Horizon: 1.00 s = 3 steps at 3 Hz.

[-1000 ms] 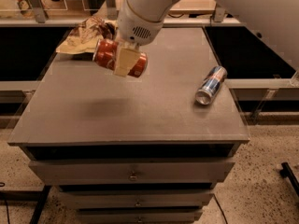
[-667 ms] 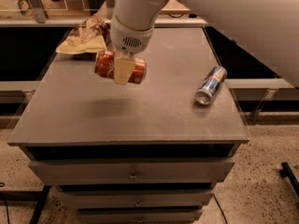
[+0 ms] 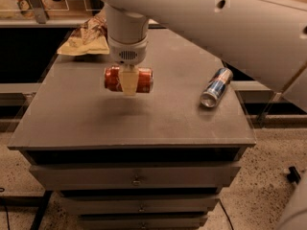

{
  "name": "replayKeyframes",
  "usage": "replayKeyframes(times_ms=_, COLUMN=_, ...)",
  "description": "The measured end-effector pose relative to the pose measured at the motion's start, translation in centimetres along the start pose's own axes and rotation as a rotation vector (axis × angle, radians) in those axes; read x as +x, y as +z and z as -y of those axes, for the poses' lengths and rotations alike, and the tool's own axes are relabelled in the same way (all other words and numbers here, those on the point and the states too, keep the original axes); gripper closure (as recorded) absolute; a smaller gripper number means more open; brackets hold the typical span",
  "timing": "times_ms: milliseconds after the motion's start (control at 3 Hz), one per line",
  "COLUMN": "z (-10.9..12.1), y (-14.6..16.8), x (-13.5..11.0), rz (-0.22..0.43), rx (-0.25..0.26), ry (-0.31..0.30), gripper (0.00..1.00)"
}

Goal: Knock coke can over

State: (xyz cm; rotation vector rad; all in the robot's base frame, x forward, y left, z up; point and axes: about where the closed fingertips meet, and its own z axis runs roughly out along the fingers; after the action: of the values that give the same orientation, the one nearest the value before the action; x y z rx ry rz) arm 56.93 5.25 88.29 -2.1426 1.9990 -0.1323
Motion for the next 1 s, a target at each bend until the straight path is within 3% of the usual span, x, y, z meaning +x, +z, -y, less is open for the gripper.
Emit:
replayKeyframes(times_ms=667, z=0.8, y=2.0, x=1.0, rz=-0.095, rx=-0.042, ry=0.001, gripper=0.36)
replayKeyframes(times_ms=1000, z=0.5, y=3.0, x=1.3, rz=-0.066, rx=-0.073, ry=0.020, gripper=0.12)
